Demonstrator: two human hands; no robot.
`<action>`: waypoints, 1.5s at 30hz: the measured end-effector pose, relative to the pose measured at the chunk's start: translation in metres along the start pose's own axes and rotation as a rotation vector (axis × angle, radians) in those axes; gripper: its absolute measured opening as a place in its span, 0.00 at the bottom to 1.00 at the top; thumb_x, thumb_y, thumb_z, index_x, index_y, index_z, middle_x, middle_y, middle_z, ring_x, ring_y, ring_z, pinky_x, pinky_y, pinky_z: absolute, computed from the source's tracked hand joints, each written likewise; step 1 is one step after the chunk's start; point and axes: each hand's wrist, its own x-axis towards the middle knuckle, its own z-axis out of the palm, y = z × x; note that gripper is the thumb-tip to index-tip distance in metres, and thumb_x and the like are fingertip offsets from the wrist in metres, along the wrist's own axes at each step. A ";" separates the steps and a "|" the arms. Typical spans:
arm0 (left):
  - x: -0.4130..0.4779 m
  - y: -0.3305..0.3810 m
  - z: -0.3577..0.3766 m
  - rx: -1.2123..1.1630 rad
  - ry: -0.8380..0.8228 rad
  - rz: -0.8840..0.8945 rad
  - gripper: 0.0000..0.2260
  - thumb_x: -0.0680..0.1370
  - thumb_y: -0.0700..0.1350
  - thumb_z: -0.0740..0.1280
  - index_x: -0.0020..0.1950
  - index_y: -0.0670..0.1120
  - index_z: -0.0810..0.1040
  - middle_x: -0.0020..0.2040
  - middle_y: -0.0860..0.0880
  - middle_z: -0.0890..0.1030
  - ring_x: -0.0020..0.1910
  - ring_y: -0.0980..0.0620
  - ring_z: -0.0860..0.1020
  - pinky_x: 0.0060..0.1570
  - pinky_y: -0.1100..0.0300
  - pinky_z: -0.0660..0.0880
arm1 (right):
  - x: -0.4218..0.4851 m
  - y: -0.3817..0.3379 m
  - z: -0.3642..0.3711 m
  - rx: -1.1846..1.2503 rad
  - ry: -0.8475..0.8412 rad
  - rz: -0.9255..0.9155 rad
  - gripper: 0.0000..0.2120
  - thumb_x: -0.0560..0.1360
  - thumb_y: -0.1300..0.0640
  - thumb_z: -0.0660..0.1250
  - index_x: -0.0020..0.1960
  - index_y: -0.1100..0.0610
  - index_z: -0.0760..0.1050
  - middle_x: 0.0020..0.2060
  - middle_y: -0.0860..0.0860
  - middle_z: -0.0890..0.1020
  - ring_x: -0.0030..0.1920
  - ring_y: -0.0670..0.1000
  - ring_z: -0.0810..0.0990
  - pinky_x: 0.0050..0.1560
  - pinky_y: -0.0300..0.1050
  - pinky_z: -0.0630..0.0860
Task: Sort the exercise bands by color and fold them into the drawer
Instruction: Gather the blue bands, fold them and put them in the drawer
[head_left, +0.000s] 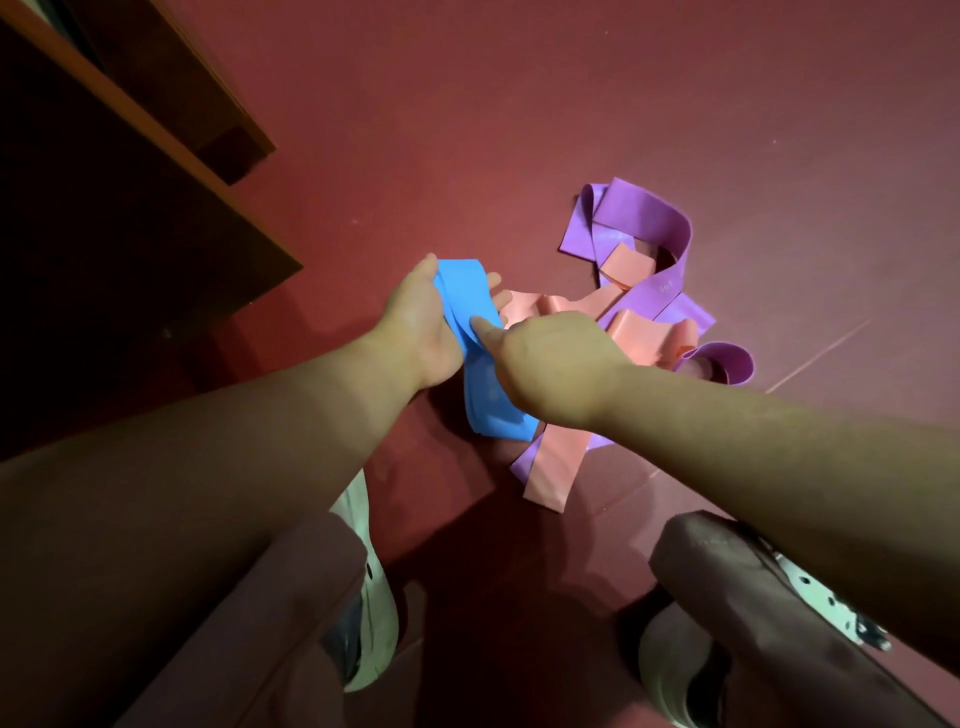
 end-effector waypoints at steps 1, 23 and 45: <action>0.001 0.000 0.000 -0.010 -0.005 0.000 0.27 0.83 0.58 0.48 0.70 0.40 0.70 0.65 0.41 0.78 0.60 0.41 0.78 0.53 0.47 0.75 | 0.000 -0.001 0.000 -0.003 0.001 -0.004 0.25 0.76 0.63 0.54 0.73 0.58 0.61 0.28 0.50 0.63 0.25 0.52 0.62 0.25 0.45 0.56; 0.004 0.016 0.000 -0.027 0.034 0.207 0.15 0.85 0.51 0.52 0.61 0.46 0.74 0.53 0.47 0.82 0.49 0.48 0.82 0.57 0.49 0.76 | -0.013 -0.017 0.030 0.951 -0.030 0.322 0.31 0.74 0.54 0.67 0.71 0.52 0.57 0.48 0.53 0.79 0.41 0.55 0.79 0.44 0.50 0.77; 0.002 0.015 -0.007 0.111 0.190 0.242 0.13 0.84 0.51 0.55 0.52 0.48 0.77 0.38 0.49 0.78 0.33 0.51 0.78 0.41 0.56 0.77 | -0.011 0.010 0.056 0.481 -0.236 0.244 0.24 0.74 0.60 0.61 0.70 0.53 0.68 0.66 0.51 0.71 0.64 0.56 0.69 0.61 0.51 0.70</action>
